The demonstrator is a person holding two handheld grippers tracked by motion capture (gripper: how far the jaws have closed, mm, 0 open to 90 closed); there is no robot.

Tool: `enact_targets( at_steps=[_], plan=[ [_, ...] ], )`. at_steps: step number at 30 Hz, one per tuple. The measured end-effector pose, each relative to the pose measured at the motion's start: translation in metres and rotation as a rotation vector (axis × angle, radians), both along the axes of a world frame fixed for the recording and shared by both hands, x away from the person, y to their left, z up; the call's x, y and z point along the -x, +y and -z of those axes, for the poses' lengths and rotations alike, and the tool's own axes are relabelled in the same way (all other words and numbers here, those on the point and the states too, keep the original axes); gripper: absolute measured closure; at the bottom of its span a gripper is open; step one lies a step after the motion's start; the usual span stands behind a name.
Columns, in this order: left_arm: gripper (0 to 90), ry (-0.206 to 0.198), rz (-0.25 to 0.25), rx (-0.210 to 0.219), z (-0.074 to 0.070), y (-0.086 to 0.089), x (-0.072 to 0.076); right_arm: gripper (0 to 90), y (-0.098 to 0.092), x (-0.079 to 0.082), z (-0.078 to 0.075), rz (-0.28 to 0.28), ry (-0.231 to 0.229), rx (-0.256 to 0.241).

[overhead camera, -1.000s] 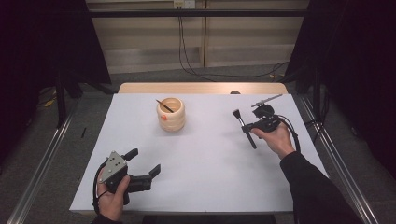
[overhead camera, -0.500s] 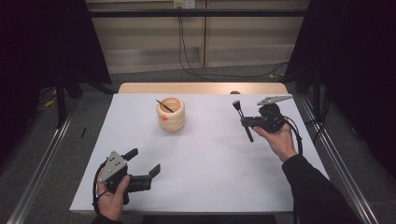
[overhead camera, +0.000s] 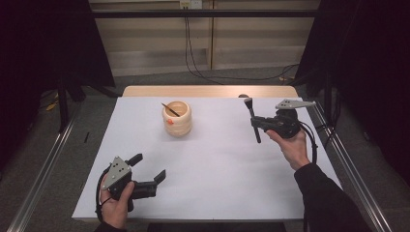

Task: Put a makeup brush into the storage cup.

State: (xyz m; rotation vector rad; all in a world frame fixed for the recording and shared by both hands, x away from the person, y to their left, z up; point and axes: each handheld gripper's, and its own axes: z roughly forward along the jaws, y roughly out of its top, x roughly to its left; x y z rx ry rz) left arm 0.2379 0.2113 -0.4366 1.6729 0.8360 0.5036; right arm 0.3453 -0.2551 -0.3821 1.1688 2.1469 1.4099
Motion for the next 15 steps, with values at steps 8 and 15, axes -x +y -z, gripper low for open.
enact_targets(
  at_steps=[8, 15],
  plan=[
    [1.6, 0.001, 0.001, 0.000, 0.000, -0.001, 0.000, 80.1, -0.003, 0.010, -0.005, -0.026, -0.065, -0.076],
    [1.6, -0.001, -0.005, -0.006, 0.001, -0.001, 0.000, 80.1, -0.008, 0.018, -0.004, -0.036, -0.105, -0.116]
  ],
)
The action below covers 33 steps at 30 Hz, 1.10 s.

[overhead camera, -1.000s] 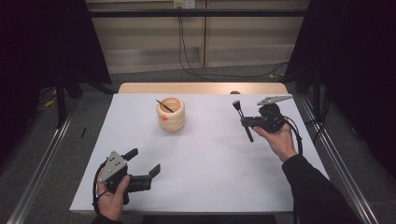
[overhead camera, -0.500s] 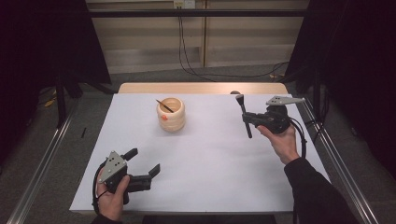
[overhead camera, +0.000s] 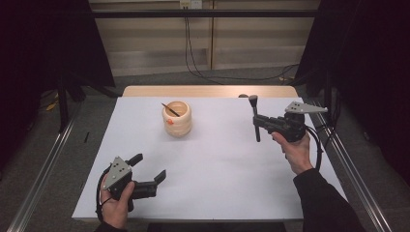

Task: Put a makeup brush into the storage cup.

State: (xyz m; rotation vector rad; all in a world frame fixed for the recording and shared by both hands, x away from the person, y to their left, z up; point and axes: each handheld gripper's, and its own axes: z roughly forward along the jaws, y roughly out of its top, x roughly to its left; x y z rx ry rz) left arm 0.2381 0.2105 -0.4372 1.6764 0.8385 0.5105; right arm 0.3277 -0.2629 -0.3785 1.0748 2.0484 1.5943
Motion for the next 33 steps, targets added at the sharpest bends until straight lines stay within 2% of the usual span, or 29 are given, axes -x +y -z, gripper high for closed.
enact_targets(
  at_steps=[2, 4, 9, 14, 18, 24, 26, 31, 33],
  plan=[
    [1.6, 0.002, 0.003, -0.002, 0.001, 0.000, 0.000, 80.1, -0.001, 0.002, 0.001, -0.002, -0.006, -0.011],
    [1.6, 0.002, 0.000, -0.002, 0.001, 0.000, 0.000, 80.1, -0.001, 0.002, 0.001, 0.003, -0.010, 0.002],
    [1.5, -0.001, 0.002, -0.004, 0.000, -0.001, 0.001, 80.1, -0.003, 0.005, -0.001, -0.002, -0.026, -0.020],
    [1.5, 0.000, 0.001, -0.002, 0.001, 0.000, 0.001, 80.1, -0.006, 0.007, -0.004, -0.004, -0.027, -0.044],
    [1.5, -0.005, 0.002, -0.007, 0.000, 0.000, 0.002, 80.1, -0.007, 0.009, -0.004, -0.008, -0.030, -0.043],
    [1.5, -0.005, 0.002, -0.005, 0.000, 0.000, 0.002, 80.1, -0.006, 0.013, -0.006, -0.025, -0.043, -0.045],
    [1.5, -0.010, 0.009, 0.009, -0.001, 0.001, 0.002, 80.1, -0.005, 0.015, -0.007, -0.034, -0.045, -0.047],
    [1.4, -0.010, -0.006, 0.005, -0.001, 0.001, 0.001, 80.1, -0.001, 0.019, -0.007, -0.053, -0.045, -0.052],
    [1.5, -0.008, 0.003, 0.006, -0.002, 0.001, 0.000, 80.1, 0.001, 0.020, -0.007, -0.065, -0.045, -0.050]
  ],
)
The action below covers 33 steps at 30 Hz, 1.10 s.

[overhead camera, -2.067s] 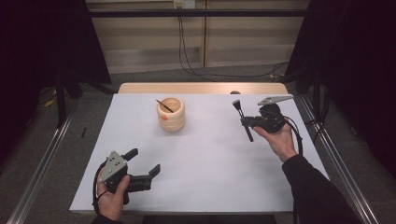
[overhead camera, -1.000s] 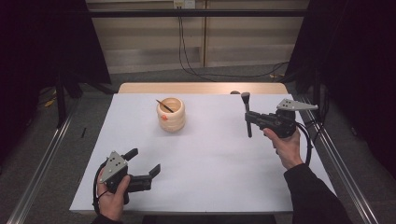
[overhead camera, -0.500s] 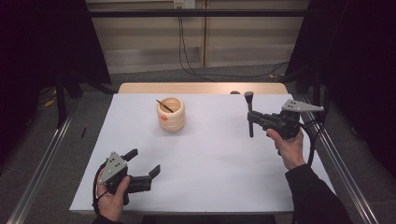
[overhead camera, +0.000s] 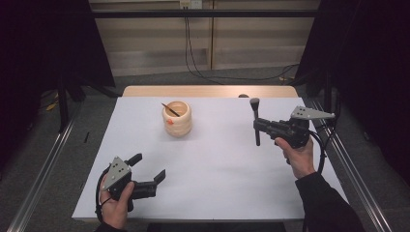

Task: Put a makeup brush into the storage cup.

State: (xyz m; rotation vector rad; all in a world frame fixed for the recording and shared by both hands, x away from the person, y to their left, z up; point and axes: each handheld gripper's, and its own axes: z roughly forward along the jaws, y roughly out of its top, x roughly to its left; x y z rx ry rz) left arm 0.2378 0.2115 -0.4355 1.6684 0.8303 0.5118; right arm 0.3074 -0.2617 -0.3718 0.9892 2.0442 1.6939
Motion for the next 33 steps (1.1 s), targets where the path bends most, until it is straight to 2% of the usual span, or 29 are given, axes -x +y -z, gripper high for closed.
enact_targets(
  at_steps=[3, 6, 8, 10, 21, 33],
  plan=[
    [1.4, 0.002, 0.001, 0.003, 0.000, -0.002, -0.001, 80.1, 0.001, 0.000, 0.001, -0.008, 0.009, -0.015],
    [1.4, 0.001, -0.004, 0.008, -0.002, -0.004, -0.002, 80.1, 0.005, 0.001, 0.002, -0.024, 0.007, -0.009],
    [1.4, -0.014, -0.010, -0.006, -0.004, -0.005, -0.003, 80.1, 0.008, 0.001, 0.000, -0.035, 0.001, -0.012],
    [1.3, -0.008, -0.001, -0.005, -0.004, -0.006, -0.004, 80.1, 0.011, 0.002, -0.001, -0.047, -0.001, -0.016],
    [1.4, -0.033, 0.037, 0.014, -0.017, -0.018, -0.007, 80.1, 0.028, 0.007, -0.002, -0.109, -0.004, -0.019],
    [1.4, -0.073, 0.086, 0.025, -0.031, -0.036, -0.013, 80.1, 0.044, 0.013, -0.003, -0.160, -0.011, -0.012]
  ],
)
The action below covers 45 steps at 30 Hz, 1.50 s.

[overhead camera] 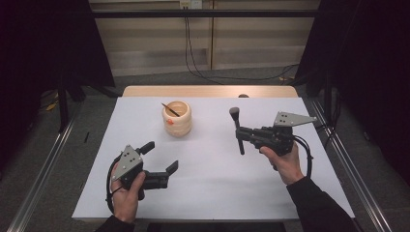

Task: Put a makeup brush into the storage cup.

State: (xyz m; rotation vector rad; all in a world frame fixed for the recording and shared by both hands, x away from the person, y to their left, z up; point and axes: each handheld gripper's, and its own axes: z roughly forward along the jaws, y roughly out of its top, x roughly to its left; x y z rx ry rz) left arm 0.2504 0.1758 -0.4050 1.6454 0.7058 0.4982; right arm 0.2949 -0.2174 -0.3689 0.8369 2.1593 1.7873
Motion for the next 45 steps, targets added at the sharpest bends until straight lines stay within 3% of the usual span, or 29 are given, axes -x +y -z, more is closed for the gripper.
enact_targets(
  at_steps=[11, 18, 22, 30, 34, 35, 36, 38, 39, 45],
  plan=[
    [1.9, -0.024, 0.053, 0.001, -0.013, -0.022, -0.008, 80.1, 0.010, 0.002, 0.001, -0.034, -0.002, -0.006],
    [1.9, -0.039, 0.124, -0.002, -0.024, -0.040, -0.017, 80.1, 0.015, 0.002, 0.002, -0.057, -0.001, 0.002],
    [1.9, -0.044, 0.120, 0.012, -0.030, -0.048, -0.019, 80.1, 0.018, 0.002, 0.003, -0.063, -0.002, 0.000],
    [1.9, -0.067, 0.159, 0.033, -0.043, -0.063, -0.024, 80.1, 0.021, 0.004, 0.002, -0.073, -0.004, -0.017],
    [1.9, -0.055, 0.178, 0.021, -0.045, -0.072, -0.028, 80.1, 0.022, 0.006, 0.003, -0.078, -0.019, -0.029],
    [2.1, -0.052, 0.178, 0.036, -0.045, -0.076, -0.028, 80.1, 0.022, 0.006, 0.003, -0.082, -0.020, -0.034],
    [2.0, -0.057, 0.179, 0.017, -0.046, -0.077, -0.029, 80.1, 0.022, 0.006, 0.005, -0.082, -0.018, -0.038],
    [2.0, -0.047, 0.178, 0.031, -0.046, -0.081, -0.029, 80.1, 0.022, 0.006, 0.007, -0.086, -0.015, -0.041],
    [2.1, -0.045, 0.188, 0.011, -0.046, -0.083, -0.030, 80.1, 0.023, 0.006, 0.008, -0.086, -0.014, -0.043],
    [3.6, -0.036, 0.177, 0.004, -0.050, -0.095, -0.032, 80.1, 0.027, 0.008, 0.010, -0.103, -0.018, -0.036]
  ],
)
